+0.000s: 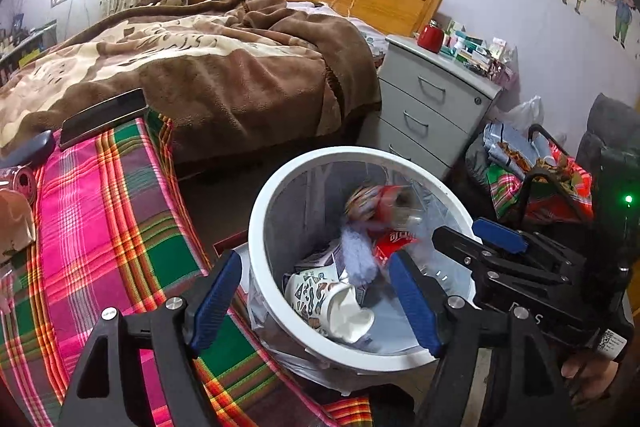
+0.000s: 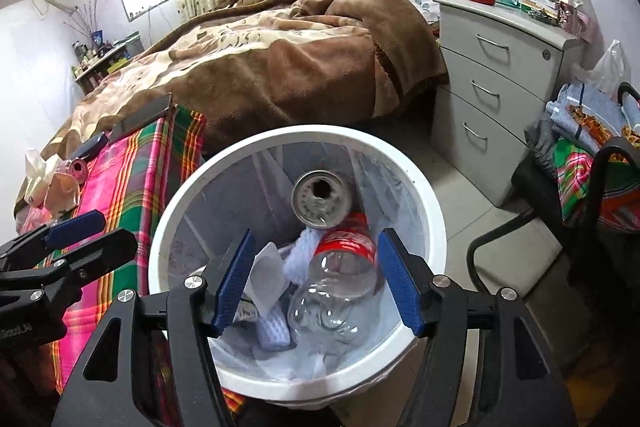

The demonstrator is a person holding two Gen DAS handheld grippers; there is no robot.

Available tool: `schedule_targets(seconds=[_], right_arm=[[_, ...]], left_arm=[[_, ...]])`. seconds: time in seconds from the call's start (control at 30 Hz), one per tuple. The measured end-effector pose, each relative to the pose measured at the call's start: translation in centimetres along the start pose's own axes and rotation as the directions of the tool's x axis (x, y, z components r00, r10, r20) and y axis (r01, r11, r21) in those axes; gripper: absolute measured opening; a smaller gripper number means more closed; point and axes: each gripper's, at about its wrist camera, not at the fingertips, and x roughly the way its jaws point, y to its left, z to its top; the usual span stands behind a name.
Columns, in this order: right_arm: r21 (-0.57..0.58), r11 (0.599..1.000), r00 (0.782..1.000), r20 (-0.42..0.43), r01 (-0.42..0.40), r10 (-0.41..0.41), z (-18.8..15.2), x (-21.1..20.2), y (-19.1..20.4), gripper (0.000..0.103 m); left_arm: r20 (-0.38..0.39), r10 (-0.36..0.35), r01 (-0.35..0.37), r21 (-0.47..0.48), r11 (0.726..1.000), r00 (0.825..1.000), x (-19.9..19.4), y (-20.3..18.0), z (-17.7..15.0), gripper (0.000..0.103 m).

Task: Collect trash
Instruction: 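Open both tools to drop the can and paper cup into the wastebasket, then move both tools back over the remaining trash on the cloth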

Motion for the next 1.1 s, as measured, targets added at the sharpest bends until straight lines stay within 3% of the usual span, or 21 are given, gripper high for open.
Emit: schedule_targets(seconds=[0.63,1.1], right_arm=[[-0.014,1.000,0.999,0.026,-0.026,0.026,-0.2,-1.0,3.0,0.065],[-0.070,0.993,0.995,0.042,-0.091,0.094,-0.6,-1.1,7.3,0.065]], left_arm=[[0.040,0.057,-0.054,-0.051,0.997,0.998,-4.1,3.0,-1.8,0.076],[0.089,0.134,-0.120,-0.147,0.982,0.987,-8.5,8.5,-4.0,0.076]])
